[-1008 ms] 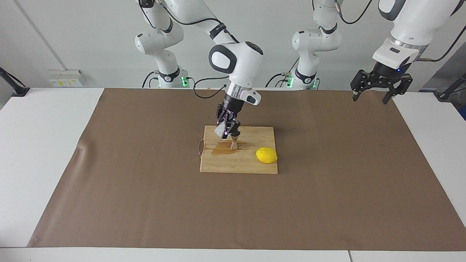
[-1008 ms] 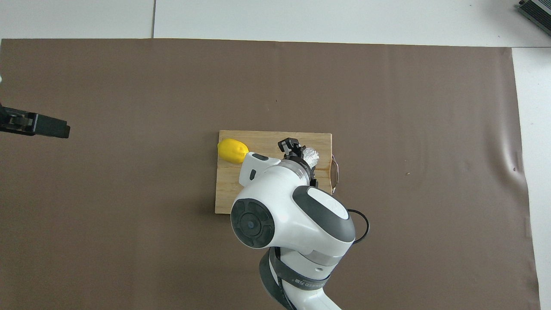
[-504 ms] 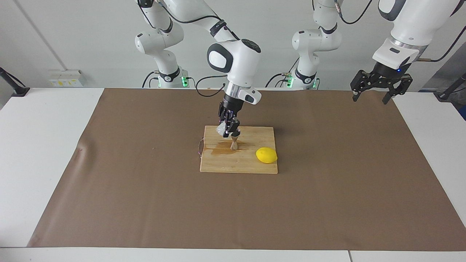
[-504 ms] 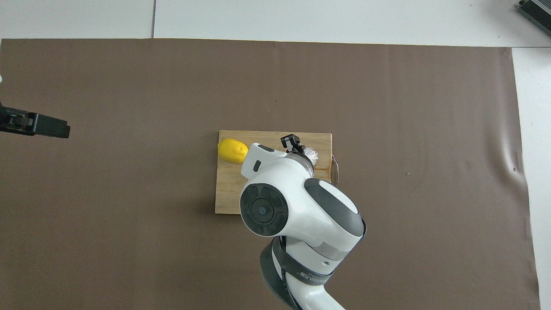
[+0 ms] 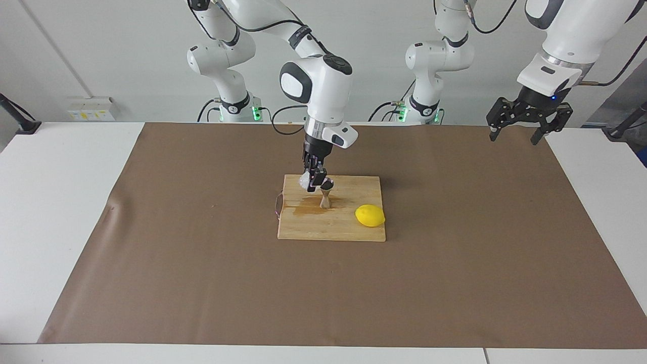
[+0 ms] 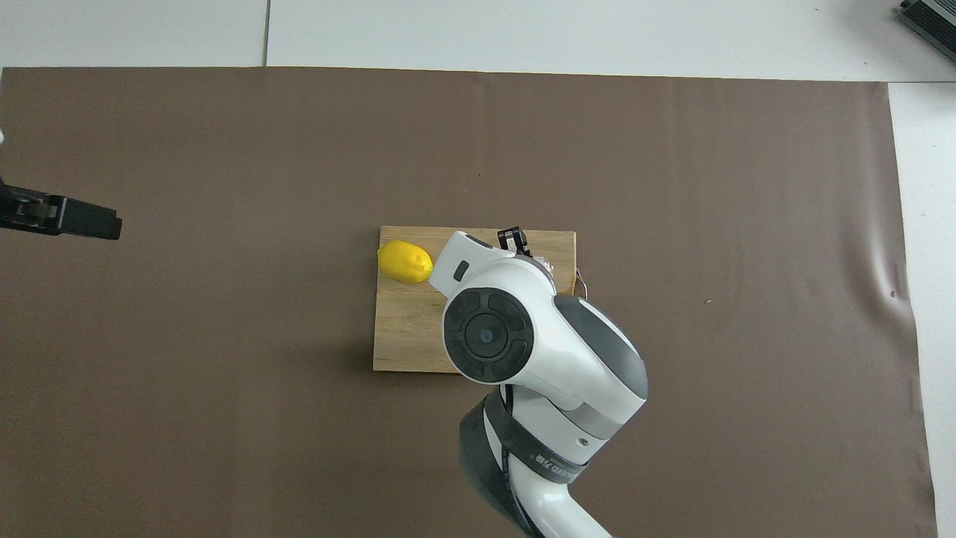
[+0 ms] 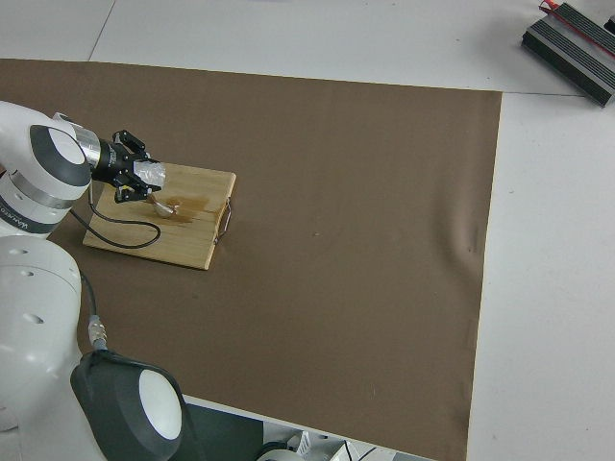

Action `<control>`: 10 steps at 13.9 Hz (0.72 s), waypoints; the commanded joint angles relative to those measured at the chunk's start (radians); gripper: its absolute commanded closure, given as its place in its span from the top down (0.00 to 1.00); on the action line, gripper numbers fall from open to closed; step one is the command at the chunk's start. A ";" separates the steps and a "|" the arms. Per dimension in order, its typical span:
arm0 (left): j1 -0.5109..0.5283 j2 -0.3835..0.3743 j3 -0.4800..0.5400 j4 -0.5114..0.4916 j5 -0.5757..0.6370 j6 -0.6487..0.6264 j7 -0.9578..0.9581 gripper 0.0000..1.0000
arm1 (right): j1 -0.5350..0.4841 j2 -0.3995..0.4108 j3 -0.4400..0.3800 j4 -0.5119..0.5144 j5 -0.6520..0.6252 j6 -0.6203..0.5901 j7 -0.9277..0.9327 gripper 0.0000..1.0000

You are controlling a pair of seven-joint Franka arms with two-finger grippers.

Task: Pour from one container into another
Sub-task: 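Tilt the glass cup upright with the right gripper above the board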

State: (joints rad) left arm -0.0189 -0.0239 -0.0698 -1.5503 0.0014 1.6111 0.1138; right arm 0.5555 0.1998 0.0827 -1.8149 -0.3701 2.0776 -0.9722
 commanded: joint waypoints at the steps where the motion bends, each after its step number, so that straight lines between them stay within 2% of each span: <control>1: -0.009 -0.002 0.004 -0.007 -0.003 0.013 0.001 1.00 | -0.022 -0.014 0.011 -0.003 0.066 0.004 0.015 0.24; 10: -0.009 -0.001 0.004 -0.008 0.000 -0.004 0.067 1.00 | -0.062 -0.014 0.011 -0.004 0.119 0.018 0.013 0.24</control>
State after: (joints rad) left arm -0.0202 -0.0214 -0.0719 -1.5524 0.0015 1.6101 0.1644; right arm 0.5081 0.1960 0.0824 -1.8148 -0.2762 2.0861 -0.9679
